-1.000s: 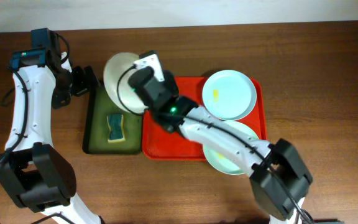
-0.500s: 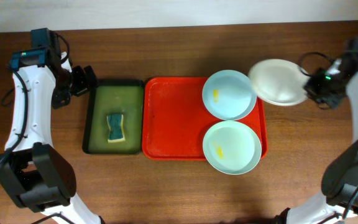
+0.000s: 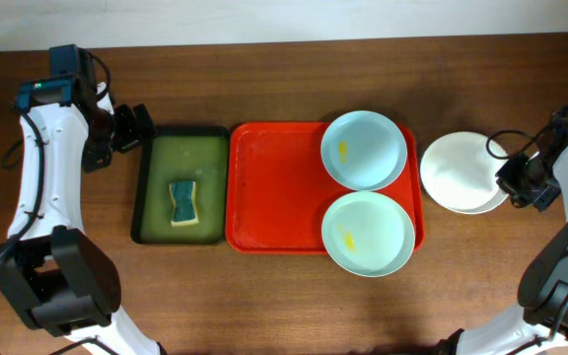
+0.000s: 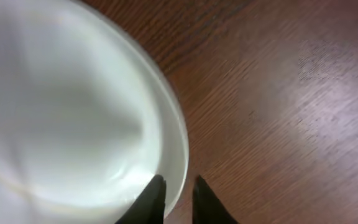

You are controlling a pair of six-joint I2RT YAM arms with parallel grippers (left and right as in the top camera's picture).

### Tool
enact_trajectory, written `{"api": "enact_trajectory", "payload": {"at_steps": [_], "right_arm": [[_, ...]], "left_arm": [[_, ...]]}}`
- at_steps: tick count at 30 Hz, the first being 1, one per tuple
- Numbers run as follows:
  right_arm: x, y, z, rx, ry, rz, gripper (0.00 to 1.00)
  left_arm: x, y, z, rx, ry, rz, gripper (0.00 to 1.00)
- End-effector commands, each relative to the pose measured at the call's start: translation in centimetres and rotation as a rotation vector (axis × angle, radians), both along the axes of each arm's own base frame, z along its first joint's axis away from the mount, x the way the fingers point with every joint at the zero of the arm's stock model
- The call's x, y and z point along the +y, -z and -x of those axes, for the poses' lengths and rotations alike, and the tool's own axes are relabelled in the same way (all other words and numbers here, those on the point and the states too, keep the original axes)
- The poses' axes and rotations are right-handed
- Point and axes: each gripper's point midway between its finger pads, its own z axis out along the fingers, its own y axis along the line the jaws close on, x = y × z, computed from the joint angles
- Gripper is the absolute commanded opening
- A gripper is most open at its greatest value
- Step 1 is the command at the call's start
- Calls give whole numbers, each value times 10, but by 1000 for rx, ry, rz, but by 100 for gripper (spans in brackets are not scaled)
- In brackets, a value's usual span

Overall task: Clean dirty plates on tray and stack at the side
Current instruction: 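Lift the white plate with the right gripper and carry it right, then set the white plate down right of the red tray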

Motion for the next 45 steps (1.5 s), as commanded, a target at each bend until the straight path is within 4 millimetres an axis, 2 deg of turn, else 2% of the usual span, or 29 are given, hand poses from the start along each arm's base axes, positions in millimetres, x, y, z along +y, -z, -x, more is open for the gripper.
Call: {"api": "enact_trajectory", "payload": {"at_steps": [1,4,5,6,11,12,13,14,15,16,17,19,20,22,24,26,29,30,35,40,41,43,45], "right_arm": [[23,1,-9,-43,-107,-92,35],[64,-1,-28,-78,-317,-130,41],[85,-1,-37,-87,-426,-117,41],[107,-2,-45,-93,-490,-114,47],[179,-6,-69,-155,-688,-91,49],[186,-5,-68,-148,-705,-95,49],[196,-3,-56,-103,-729,-115,50],[203,2,-26,17,-737,-164,47],[203,2,-3,105,-728,-199,36],[203,1,16,180,-712,-229,33],[203,-1,35,257,-696,-257,35],[195,-3,49,330,-657,-228,43],[178,-4,59,403,-595,-144,43],[178,2,72,448,-595,-155,37],[182,19,88,479,-590,-190,37],[191,26,89,452,-586,-237,36],[191,27,88,449,-587,-236,16],[191,27,88,446,-587,-235,12],[192,28,86,439,-590,-233,17],[204,30,80,416,-641,-213,17],[204,30,79,414,-641,-213,17],[206,31,80,414,-640,-223,8],[215,33,83,404,-641,-266,8]], "left_arm": [[0,-14,-2,-39,-11,3,99],[0,-14,-2,-39,-11,3,99],[0,-14,-2,-38,-11,3,99],[0,-14,-2,-39,-11,3,99],[0,-14,-2,-38,-11,3,100],[0,-14,-2,-39,-11,3,100],[0,-14,-2,-39,-11,3,99],[0,-14,-2,-39,-10,3,99],[0,-14,-2,-38,-11,3,100],[0,-14,-2,-38,-11,3,99],[0,-14,-2,-39,-11,3,99],[0,-14,-2,-39,-11,3,99],[0,-14,-2,-39,-11,3,99],[0,-14,-2,-39,-11,3,99],[0,-14,-2,-38,-11,3,99],[0,-14,-2,-38,-11,3,100],[0,-14,-2,-38,-11,3,99],[0,-14,-2,-38,-11,3,99],[0,-14,-2,-39,-11,3,100],[0,-14,-2,-39,-10,3,100],[0,-14,-2,-38,-11,3,99],[0,-14,-2,-39,-11,3,99],[0,-14,-2,-39,-11,3,99]]}}
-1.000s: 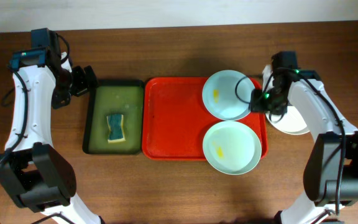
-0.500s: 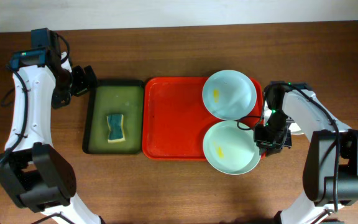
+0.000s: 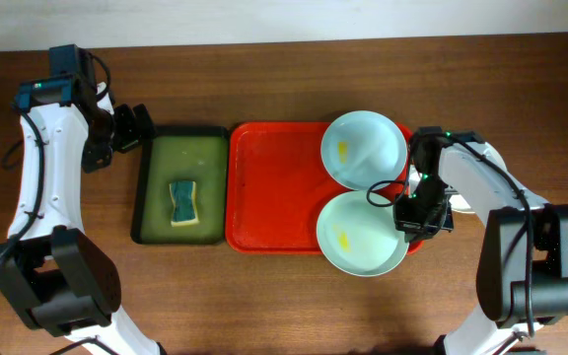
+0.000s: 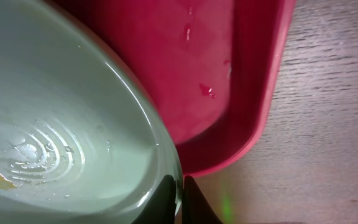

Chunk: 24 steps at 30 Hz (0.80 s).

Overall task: Clean dirty plates on tray and stack at the side
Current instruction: 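Set the white plate down right of the red tray, then grasp the rim of the lower pale blue plate with the right gripper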

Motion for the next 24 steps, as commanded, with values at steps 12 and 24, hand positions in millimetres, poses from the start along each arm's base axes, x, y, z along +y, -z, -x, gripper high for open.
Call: {"api": "enact_trajectory", "payload": {"at_steps": [12,24], "right_arm": [[137,13,-45,-257,4,-310,4],[146,-18,-98,-477,-76,-209,32]], "left_arm": [[0,-14,-2,-39,-11,3,99],[0,-14,-2,-38,-11,3,99]]}}
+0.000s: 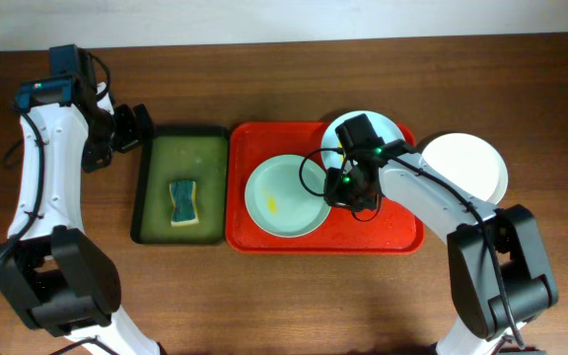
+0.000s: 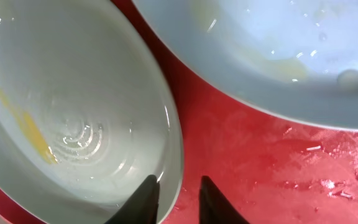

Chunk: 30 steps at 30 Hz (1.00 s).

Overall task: Clean dirty plates on tray and stack at the side
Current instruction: 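Grasp the rim of the lower pale blue plate with the right gripper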

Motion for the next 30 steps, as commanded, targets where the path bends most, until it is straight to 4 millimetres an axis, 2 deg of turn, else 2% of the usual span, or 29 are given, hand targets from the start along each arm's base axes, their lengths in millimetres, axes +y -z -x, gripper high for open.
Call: {"api": "enact_trajectory", "payload": {"at_steps": [1,2,3,4,7,12,14,18,20,30], "right_arm": [[8,-26,-21,-119,-120,10,34],[5,-28,-28,-152,-135,42,34],[-7,-23,-32,-170,-119,124,33],[-9,-16,-32,-172,-119,151,33],[0,-7,-31,-173,-144,155,32],[0,10,-25,-130,-156,176,21],[3,10,-23,-129,-162,177,16],[-1,12,-16,-98,-165,187,15],[-1,12,-16,-97,-165,188,10],[1,12,-24,-132,-156,183,12]], "left_arm": [[0,-14,-2,-39,-11,2,99],[0,-14,-2,-39,-11,2,100],[0,-14,-2,-38,-11,3,99],[0,-14,-2,-38,-11,2,99],[0,-14,-2,-39,-11,2,99],[0,-14,-2,-38,-11,2,99],[0,-14,-2,-38,-11,2,99],[0,-14,-2,-39,-11,2,100],[0,-14,-2,-39,-11,2,99],[0,-14,-2,-39,-11,2,99]]}}
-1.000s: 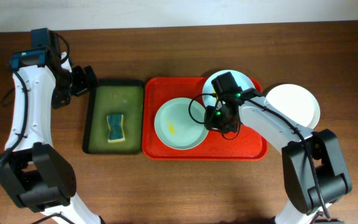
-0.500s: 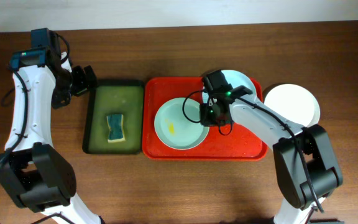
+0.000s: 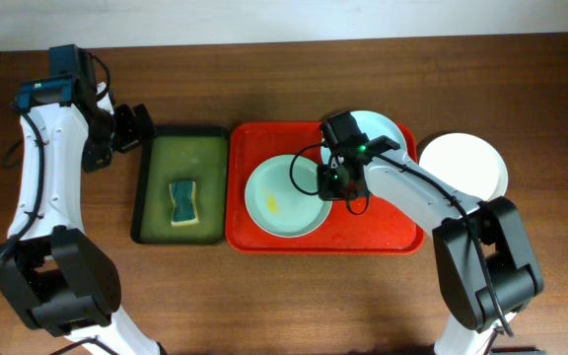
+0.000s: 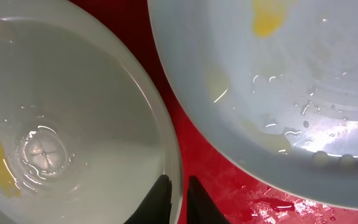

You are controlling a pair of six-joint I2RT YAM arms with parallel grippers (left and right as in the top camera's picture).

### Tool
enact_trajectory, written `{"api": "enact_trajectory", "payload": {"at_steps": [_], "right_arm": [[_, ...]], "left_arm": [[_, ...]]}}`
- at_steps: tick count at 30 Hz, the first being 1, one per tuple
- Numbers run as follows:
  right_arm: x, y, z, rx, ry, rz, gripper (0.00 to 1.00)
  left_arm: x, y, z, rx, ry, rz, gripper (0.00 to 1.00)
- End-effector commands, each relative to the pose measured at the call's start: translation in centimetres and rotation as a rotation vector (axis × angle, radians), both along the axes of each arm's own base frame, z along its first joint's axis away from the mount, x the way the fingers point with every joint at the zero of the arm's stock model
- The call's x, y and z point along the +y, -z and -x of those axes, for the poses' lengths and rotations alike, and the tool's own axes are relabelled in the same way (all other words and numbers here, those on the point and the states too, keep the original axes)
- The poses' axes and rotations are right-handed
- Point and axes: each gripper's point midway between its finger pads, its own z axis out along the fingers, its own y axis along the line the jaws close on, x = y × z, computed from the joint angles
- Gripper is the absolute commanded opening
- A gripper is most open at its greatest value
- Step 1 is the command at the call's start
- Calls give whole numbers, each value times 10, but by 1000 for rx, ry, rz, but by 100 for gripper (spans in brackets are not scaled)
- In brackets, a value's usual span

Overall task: Clean dirty plates on tray and stack at the side
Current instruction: 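Grasp the rim of the lower pale blue plate with the right gripper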

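Observation:
A pale green plate (image 3: pixel 282 197) with a yellow smear lies in the left half of the red tray (image 3: pixel 254 140). My right gripper (image 3: pixel 326 183) is at its right rim. In the right wrist view the gripper (image 4: pixel 178 186) is shut on that rim, with one finger inside the green plate (image 4: pixel 73 124) and one outside. A pale blue plate (image 3: pixel 390 138), also smeared yellow, sits at the tray's back right, and its edge (image 4: pixel 278 93) is close beside the fingers. Clean white plates (image 3: pixel 466 166) are stacked right of the tray. My left gripper (image 3: pixel 134 126) hangs by the basin's back left corner.
A dark basin (image 3: pixel 148 187) of greenish water holding a blue-green sponge (image 3: pixel 182 202) stands left of the tray. The tray floor (image 4: pixel 229 186) is wet. Bare wooden table lies in front of the tray and behind it.
The right gripper's fingers, wider apart at the green plate's right rim before, now sit close together on that rim. The wrist has moved slightly toward the blue plate. The left arm is unchanged.
My right gripper was first at the white stack on the right. Then it was shut on the rim of the green plate at the tray's front right. Later that plate lay in the tray's left half with the fingers apart at its rim, and now they grip it.

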Motion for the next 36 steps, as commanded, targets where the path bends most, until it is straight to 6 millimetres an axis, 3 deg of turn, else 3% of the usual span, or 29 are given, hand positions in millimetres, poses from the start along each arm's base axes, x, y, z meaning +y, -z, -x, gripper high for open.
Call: {"api": "enact_trajectory", "payload": {"at_steps": [1,3,5,6,8,10,12,15,18,19,21,22,23,24,25,26,27,30,33,36], "right_arm": [[0,9,3,10,-2,22,12],[-2,13,4,18,0,33,4],[-2,13,4,18,1,33,4],[-2,13,4,18,0,33,15],[-3,14,6,24,0,35,17],[-4,16,8,30,0,38,7],[-4,17,9,35,1,40,4],[-8,12,22,97,120,24,4],[4,0,41,190,183,-71,5],[5,-3,45,200,177,-76,17],[6,-13,36,151,110,-70,27],[9,-20,28,122,71,-75,40],[11,-22,24,107,71,-82,84],[11,-22,21,93,66,-82,99],[9,-21,18,77,59,-68,99],[4,-19,17,69,65,-44,84],[-1,-17,16,58,71,-10,38],[-4,-10,18,53,70,5,18],[-15,-5,17,33,85,64,10],[-15,-5,17,35,85,64,8]], "left_arm": [[0,-14,-2,-39,-11,3,99],[0,-14,-2,-38,-10,3,99],[0,-14,-2,-39,-11,3,99],[0,-14,-2,-39,-11,3,99],[0,-14,-2,-38,-11,3,99],[0,-14,-2,-39,-11,3,99],[0,-14,-2,-38,-11,3,99],[0,-14,-2,-39,-11,3,99],[0,-14,-2,-38,-11,3,99],[0,-14,-2,-38,-10,3,99],[0,-14,-2,-39,-11,3,99],[0,-14,-2,-39,-11,3,99],[0,-14,-2,-39,-11,3,100],[0,-14,-2,-38,-11,3,100],[0,-14,-2,-39,-11,3,99],[0,-14,-2,-39,-11,3,99],[0,-14,-2,-39,-11,3,99],[0,-14,-2,-39,-11,3,100],[0,-14,-2,-38,-11,3,99],[0,-14,-2,-39,-11,3,99]]}}
